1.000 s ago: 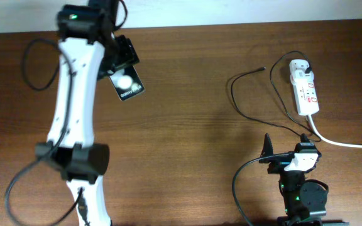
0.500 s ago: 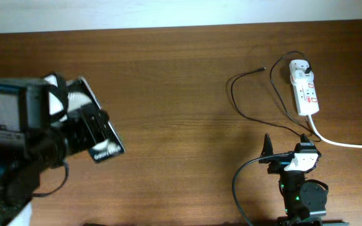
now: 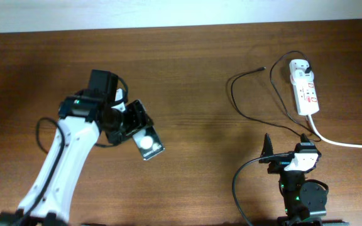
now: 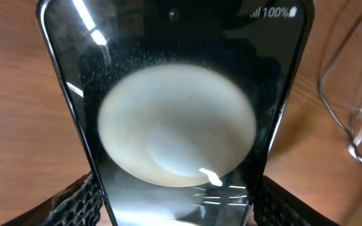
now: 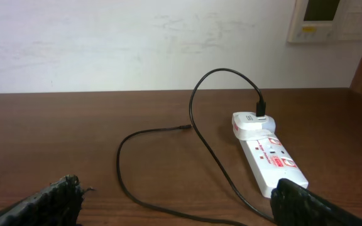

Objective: Plug charger to phone and switch on socket
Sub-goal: 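Lift the phone with the left gripper and turn it upright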

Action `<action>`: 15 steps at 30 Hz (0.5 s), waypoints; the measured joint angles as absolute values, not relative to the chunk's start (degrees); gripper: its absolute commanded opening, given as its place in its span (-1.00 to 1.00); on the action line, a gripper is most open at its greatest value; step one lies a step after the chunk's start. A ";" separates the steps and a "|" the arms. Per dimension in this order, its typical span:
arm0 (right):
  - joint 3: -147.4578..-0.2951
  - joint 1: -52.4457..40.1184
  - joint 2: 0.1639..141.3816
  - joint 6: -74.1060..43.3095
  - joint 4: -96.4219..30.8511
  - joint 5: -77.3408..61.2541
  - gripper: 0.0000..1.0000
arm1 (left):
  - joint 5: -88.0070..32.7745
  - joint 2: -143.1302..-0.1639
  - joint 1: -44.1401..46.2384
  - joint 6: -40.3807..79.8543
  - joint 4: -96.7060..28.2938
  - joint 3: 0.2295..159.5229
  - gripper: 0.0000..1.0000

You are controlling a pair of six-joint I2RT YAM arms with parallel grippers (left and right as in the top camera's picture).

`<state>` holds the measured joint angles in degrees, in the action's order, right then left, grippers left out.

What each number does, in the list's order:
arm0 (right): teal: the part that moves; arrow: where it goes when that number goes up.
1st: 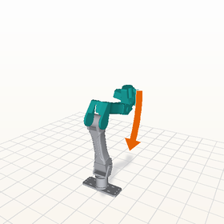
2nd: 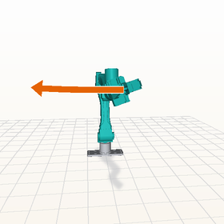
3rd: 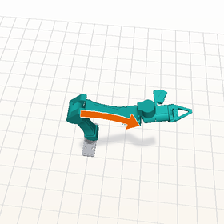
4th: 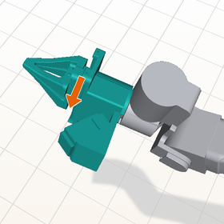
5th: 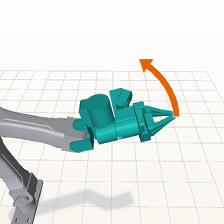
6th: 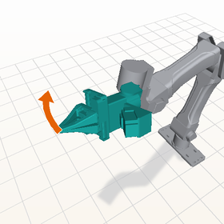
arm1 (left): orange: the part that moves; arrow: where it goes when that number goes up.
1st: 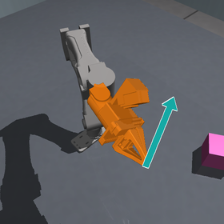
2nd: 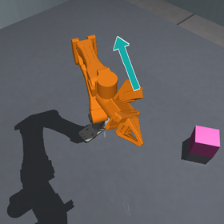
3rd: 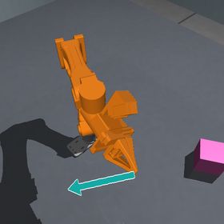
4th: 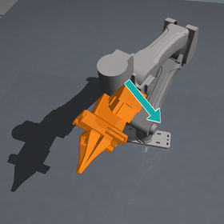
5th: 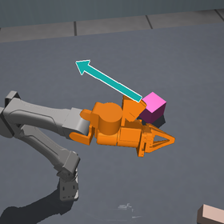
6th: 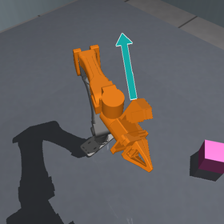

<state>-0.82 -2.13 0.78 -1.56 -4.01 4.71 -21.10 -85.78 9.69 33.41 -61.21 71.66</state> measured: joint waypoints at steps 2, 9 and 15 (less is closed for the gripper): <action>-0.82 -2.13 0.80 -1.56 -4.03 4.69 0.97 | -26.41 -89.73 8.54 32.03 -59.72 71.66 0.07; -0.82 -2.13 0.80 -1.56 -4.03 4.69 0.97 | -59.70 -96.99 -3.31 21.96 -59.09 71.55 0.07; -0.82 -2.13 0.80 -1.54 -4.03 4.71 0.97 | -79.11 -96.99 -4.69 20.71 -59.09 71.55 0.08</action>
<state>-0.82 -2.13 0.80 -1.54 -4.03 4.71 -79.11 -96.99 -4.69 20.71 -59.09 71.55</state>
